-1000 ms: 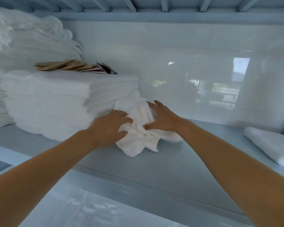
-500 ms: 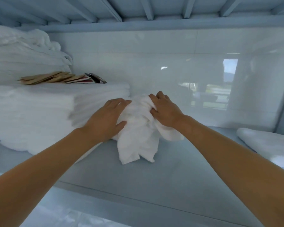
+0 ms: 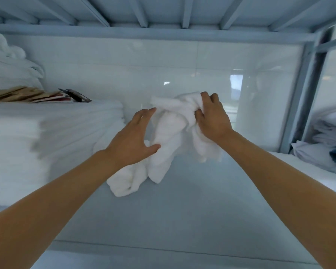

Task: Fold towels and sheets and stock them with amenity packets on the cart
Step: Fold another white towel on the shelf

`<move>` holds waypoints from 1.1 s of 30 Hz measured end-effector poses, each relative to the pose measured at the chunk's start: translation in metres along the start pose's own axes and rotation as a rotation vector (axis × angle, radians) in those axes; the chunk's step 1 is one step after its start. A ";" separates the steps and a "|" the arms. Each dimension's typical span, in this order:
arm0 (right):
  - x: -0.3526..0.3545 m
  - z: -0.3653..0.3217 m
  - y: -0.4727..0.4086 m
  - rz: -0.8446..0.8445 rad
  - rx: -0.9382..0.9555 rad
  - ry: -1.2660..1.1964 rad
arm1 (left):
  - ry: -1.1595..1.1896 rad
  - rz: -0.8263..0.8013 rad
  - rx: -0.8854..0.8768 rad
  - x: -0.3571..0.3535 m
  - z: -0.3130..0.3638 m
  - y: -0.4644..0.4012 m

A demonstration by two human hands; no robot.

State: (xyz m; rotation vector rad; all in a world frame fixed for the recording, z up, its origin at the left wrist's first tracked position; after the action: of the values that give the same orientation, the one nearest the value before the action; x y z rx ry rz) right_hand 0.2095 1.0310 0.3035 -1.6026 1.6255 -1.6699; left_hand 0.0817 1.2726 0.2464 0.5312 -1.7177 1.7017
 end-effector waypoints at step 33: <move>-0.032 0.018 0.151 -0.401 -0.359 -0.029 | 0.065 -0.605 -0.192 -0.075 0.028 0.021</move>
State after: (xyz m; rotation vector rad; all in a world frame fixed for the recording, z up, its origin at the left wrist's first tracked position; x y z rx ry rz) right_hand 0.1662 1.0023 0.1574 -2.2428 1.7511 -1.5786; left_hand 0.1151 1.2345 0.1813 0.7974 -1.4561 1.1015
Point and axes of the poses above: each hand's wrist, its own y-axis away from the middle knuckle, its own x-axis out of the back of the hand, z = x × y, the point moved 1 cm from there along -y, towards the middle knuckle, and after that the axes turned 13 degrees about -y, right-handed, at the moved point
